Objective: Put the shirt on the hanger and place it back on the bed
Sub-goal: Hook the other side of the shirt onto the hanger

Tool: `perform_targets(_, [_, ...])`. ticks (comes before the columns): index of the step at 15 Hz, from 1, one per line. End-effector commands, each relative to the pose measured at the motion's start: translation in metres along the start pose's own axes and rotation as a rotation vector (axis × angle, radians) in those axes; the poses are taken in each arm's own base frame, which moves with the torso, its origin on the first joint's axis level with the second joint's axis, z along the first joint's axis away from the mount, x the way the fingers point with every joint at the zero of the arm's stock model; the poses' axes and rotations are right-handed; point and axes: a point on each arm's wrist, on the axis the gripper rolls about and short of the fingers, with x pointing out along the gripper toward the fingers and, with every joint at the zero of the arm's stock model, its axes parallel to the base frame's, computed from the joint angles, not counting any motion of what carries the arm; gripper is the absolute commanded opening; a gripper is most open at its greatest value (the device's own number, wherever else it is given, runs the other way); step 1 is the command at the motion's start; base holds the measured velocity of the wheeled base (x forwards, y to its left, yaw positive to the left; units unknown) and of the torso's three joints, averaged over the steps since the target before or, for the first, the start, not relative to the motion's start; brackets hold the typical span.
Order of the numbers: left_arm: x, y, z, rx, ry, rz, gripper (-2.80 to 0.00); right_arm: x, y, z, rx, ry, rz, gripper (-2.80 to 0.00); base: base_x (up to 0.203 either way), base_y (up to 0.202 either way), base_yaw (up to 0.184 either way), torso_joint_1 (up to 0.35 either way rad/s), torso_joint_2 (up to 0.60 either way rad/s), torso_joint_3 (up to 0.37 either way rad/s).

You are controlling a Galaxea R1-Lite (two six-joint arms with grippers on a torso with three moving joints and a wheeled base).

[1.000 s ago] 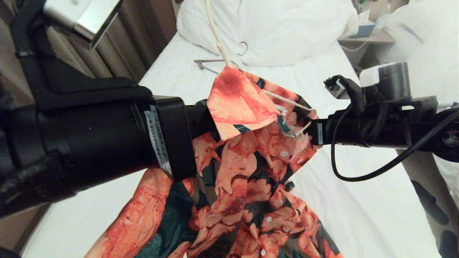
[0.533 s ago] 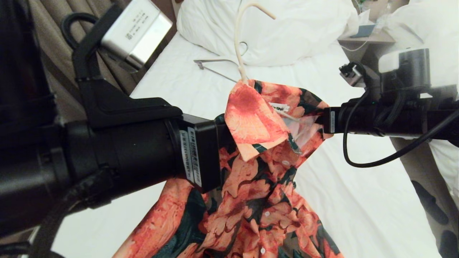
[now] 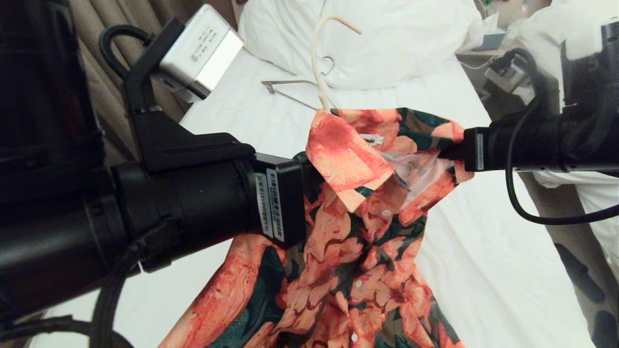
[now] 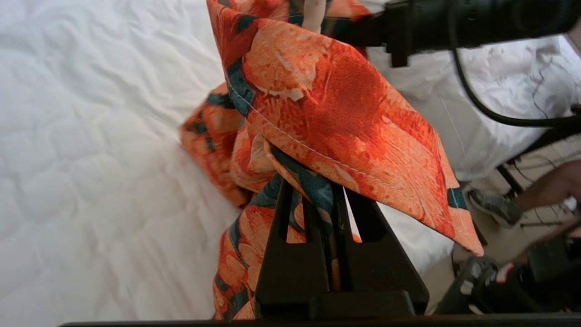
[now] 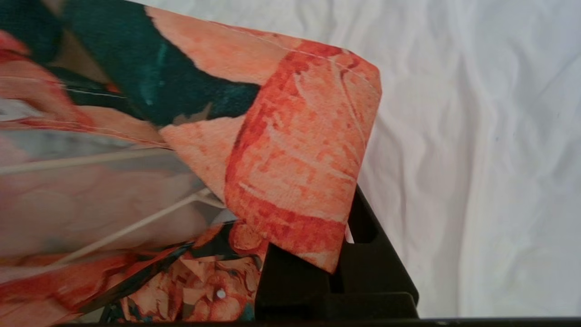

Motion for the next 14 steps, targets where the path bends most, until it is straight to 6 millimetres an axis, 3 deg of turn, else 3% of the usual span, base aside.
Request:
perform_targets(1, [0.0, 0.001, 0.002, -0.006, -0.024, 0.016, -2.8, -0.012, 0.006, 0.009, -0.008, -0.041, 0.02, -2.8, 0.0, 0.0, 0.0, 0.0, 0.0, 0.0])
perform_targets(4, [0.002, 0.0, 0.002, -0.033, -0.106, -0.007, -2.8, -0.017, 0.022, 0.015, -0.027, -0.067, 0.069, -2.8, 0.0, 0.0, 0.0, 0.0, 0.0, 0.0])
perform_targets(9, [0.023, 0.0, -0.01, -0.058, -0.223, -0.038, -2.8, -0.03, 0.038, 0.042, -0.007, -0.172, 0.137, -2.8, 0.0, 0.0, 0.0, 0.0, 0.0, 0.0])
perform_targets(14, [0.033, -0.001, -0.017, -0.089, -0.245, -0.044, -2.8, -0.038, 0.056, 0.046, -0.019, -0.209, 0.214, -2.8, 0.0, 0.0, 0.0, 0.0, 0.0, 0.0])
